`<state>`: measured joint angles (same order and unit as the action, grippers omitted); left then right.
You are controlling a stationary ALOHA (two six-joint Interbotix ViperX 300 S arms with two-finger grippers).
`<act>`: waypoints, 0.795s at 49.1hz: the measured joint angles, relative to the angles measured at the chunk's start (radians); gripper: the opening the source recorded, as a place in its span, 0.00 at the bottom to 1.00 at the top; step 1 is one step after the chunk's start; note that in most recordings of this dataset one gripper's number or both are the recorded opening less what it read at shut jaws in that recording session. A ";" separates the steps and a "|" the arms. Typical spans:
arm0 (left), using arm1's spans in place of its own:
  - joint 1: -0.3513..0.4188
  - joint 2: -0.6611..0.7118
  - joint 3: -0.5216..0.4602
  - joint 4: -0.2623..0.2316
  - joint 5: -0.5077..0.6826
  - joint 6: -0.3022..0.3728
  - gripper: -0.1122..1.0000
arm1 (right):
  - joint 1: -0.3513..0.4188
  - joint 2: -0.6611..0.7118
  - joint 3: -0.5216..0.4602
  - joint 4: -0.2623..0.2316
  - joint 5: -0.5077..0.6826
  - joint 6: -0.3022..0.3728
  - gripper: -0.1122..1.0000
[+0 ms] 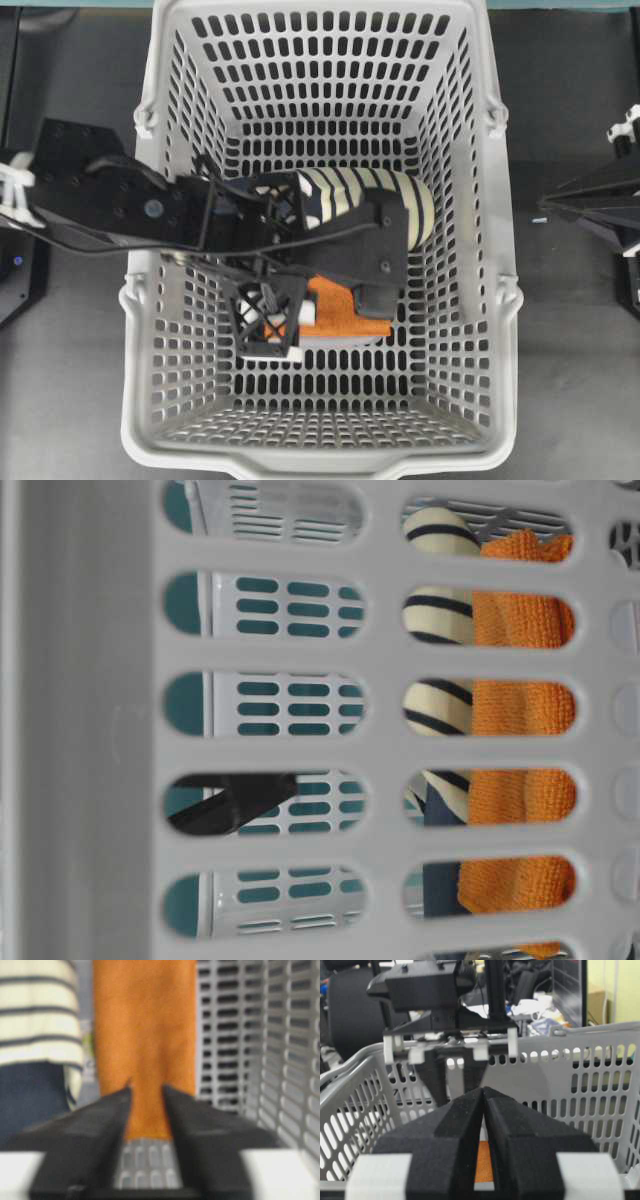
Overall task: Pick up the orange cloth from the shopping basket with the left arm.
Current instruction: 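Lower the left gripper into the basket over the orange cloth, then close the left gripper on the orange cloth's edge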
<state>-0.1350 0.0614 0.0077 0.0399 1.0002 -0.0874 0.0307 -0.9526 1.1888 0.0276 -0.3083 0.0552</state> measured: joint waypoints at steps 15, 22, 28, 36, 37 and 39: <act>-0.009 0.057 0.037 0.002 -0.121 -0.005 0.90 | 0.000 0.002 0.000 -0.002 0.000 0.000 0.10; -0.018 0.080 0.086 0.002 -0.176 -0.011 0.90 | 0.000 0.000 0.000 0.000 0.000 0.000 0.10; -0.020 0.098 0.141 0.002 -0.221 -0.012 0.90 | 0.000 0.000 0.000 0.000 0.000 0.000 0.10; -0.020 0.115 0.196 0.002 -0.291 -0.008 0.90 | 0.000 0.000 0.002 0.000 0.000 0.000 0.10; -0.020 0.115 0.199 0.000 -0.296 -0.008 0.90 | 0.002 0.002 0.002 0.000 -0.002 0.000 0.10; -0.020 0.114 0.206 0.002 -0.305 -0.008 0.90 | 0.000 0.002 0.003 0.000 0.000 0.000 0.10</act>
<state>-0.1549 0.1749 0.2132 0.0414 0.6949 -0.0951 0.0307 -0.9511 1.1919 0.0276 -0.3083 0.0552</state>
